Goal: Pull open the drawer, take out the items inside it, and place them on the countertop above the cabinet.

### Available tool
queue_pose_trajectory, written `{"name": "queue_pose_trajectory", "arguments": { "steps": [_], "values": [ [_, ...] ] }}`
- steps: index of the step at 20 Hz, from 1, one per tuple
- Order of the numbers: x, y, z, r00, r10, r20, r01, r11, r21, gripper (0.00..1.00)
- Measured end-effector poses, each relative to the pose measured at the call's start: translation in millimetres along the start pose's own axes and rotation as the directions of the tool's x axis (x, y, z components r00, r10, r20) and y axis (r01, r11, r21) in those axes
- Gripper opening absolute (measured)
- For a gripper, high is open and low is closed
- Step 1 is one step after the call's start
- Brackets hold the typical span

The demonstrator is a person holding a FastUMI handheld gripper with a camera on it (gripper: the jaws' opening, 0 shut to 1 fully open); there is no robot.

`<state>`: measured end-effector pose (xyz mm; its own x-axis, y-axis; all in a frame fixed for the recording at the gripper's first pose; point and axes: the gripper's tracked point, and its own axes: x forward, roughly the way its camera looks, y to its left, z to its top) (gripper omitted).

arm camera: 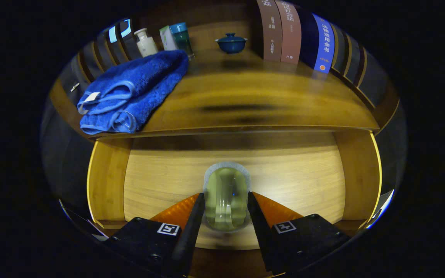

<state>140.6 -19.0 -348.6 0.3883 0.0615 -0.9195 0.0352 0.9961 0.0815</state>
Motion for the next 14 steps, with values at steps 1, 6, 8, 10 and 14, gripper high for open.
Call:
{"name": "queue_pose_trajectory", "arguments": {
  "steps": [1, 6, 8, 10, 14],
  "values": [
    [7, 0, -1, 1.000, -0.005, -0.017, 0.005, 1.000, -0.005, 0.73],
    [17, 1, -15, 1.000, -0.003, -0.016, 0.002, 1.000, -0.024, 0.24],
    [7, 3, -3, 1.000, 0.009, -0.015, -0.009, 1.000, -0.025, 0.18],
    [3, 5, -5, 1.000, 0.017, -0.012, -0.017, 0.999, -0.027, 0.18],
    [-33, 5, -6, 0.996, 0.042, 0.081, -0.040, 0.999, -0.033, 0.18]
  ]
}}
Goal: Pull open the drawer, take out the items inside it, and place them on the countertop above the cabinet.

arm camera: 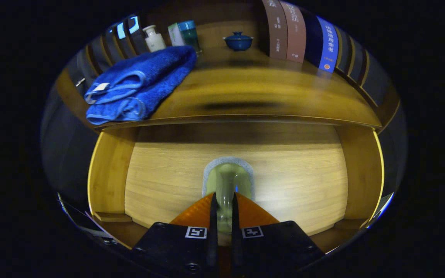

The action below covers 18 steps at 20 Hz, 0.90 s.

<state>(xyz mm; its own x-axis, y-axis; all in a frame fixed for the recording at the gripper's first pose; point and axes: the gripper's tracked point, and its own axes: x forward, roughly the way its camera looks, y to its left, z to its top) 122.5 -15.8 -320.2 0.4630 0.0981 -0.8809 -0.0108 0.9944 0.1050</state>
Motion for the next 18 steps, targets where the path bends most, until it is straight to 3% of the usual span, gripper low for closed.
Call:
{"name": "queue_pose_trajectory", "arguments": {
  "steps": [4, 9, 13, 18],
  "values": [
    [-59, -1, 9, 0.986, 0.004, 0.167, -0.003, 1.000, -0.010, 0.18],
    [-103, 2, 62, 0.942, 0.034, 0.335, -0.042, 0.999, 0.017, 0.18],
    [-100, -5, 122, 0.913, 0.035, 0.406, -0.076, 0.993, 0.085, 0.18],
    [-52, -4, 173, 0.940, 0.074, 0.332, -0.120, 0.985, 0.121, 0.17]
  ]
}}
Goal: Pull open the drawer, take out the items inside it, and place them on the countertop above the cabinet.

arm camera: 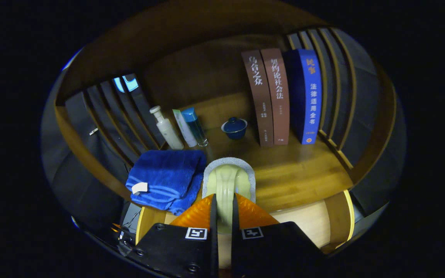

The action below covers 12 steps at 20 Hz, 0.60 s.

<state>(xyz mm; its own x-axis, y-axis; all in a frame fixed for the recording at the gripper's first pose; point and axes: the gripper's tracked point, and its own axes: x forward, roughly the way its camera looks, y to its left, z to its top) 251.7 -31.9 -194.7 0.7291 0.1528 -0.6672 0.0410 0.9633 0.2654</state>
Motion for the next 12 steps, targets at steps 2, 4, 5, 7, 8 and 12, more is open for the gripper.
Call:
{"name": "queue_pose_trajectory", "arguments": {
  "steps": [2, 4, 5, 7, 8, 12],
  "values": [
    [23, -4, 12, 1.000, -0.013, -0.019, 0.014, 1.000, 0.011, 0.18],
    [47, -6, 19, 0.998, -0.030, -0.053, 0.029, 0.999, -0.020, 0.17],
    [59, -7, 23, 0.997, -0.045, -0.064, 0.043, 0.998, -0.036, 0.18],
    [75, -6, 27, 0.993, -0.068, -0.098, 0.064, 0.997, -0.046, 0.18],
    [83, -4, 25, 0.990, -0.078, -0.119, 0.071, 0.996, -0.059, 0.18],
    [95, -1, 27, 0.987, -0.096, -0.129, 0.083, 0.992, -0.096, 0.20]
  ]
}}
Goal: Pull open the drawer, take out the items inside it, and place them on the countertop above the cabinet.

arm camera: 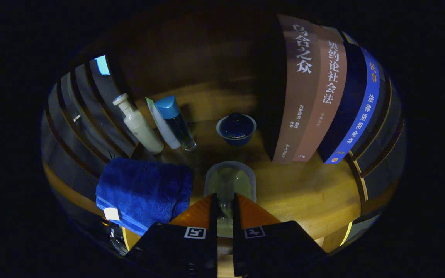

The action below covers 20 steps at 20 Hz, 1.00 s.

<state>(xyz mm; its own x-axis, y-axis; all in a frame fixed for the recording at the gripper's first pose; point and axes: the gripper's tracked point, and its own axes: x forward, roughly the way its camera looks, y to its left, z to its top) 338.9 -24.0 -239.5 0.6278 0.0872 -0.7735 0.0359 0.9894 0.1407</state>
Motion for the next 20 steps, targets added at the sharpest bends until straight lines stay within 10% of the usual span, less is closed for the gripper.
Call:
{"name": "queue_pose_trajectory", "arguments": {
  "steps": [6, 15, 20],
  "values": [
    [-11, -2, -2, 0.999, 0.014, 0.034, -0.015, 1.000, 0.006, 0.99],
    [-99, 1, -54, 0.978, 0.032, 0.208, -0.036, 0.999, 0.014, 1.00],
    [-200, 15, -102, 0.888, 0.098, 0.449, -0.068, 0.994, -0.082, 0.99]
  ]
}}
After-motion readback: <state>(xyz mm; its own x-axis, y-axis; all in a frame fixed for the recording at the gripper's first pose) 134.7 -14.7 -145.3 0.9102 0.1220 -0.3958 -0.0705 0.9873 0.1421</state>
